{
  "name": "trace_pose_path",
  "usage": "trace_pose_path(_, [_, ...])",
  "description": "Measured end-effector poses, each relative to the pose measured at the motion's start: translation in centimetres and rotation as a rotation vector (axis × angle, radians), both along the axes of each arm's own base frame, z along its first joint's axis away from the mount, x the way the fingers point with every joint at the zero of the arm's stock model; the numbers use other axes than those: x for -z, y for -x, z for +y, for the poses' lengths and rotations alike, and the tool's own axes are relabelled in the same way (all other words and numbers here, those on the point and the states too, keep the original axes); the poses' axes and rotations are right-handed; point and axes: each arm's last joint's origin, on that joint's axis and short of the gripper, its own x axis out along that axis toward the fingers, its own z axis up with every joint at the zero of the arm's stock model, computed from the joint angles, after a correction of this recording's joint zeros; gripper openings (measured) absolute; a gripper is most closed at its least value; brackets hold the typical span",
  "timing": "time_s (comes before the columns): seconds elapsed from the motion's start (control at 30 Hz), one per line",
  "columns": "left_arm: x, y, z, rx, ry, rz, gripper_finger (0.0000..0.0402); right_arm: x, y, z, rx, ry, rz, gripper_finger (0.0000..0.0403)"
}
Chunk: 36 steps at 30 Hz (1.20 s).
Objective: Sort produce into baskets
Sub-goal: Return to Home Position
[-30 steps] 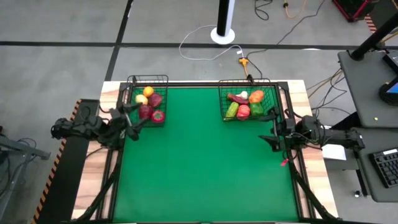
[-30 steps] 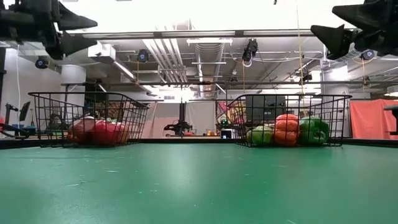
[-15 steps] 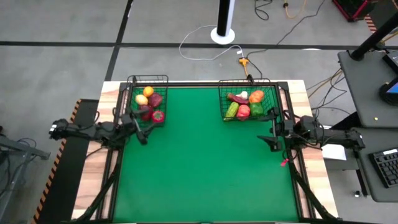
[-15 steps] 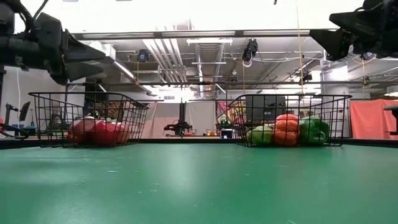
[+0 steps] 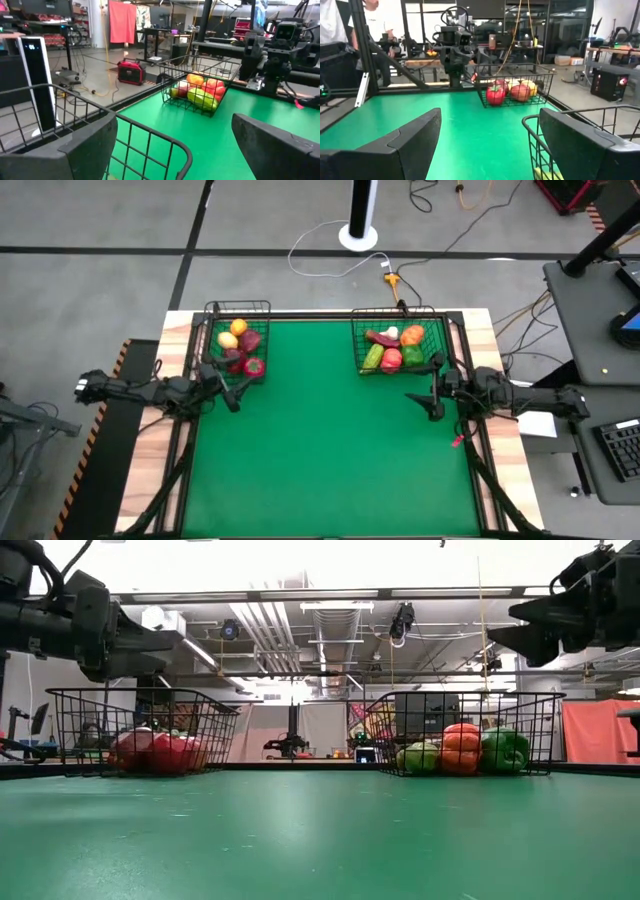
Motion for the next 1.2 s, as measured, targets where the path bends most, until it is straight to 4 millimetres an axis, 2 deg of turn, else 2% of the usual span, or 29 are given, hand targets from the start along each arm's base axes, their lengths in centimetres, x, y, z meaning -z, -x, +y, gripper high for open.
trace_pose_path(1.2, [-0.07, -0.06, -0.01, 0.001, 0.016, -0.004, 0.0371, -0.03, -0.05, 0.0, 0.0, 0.0, 0.002, 0.0327])
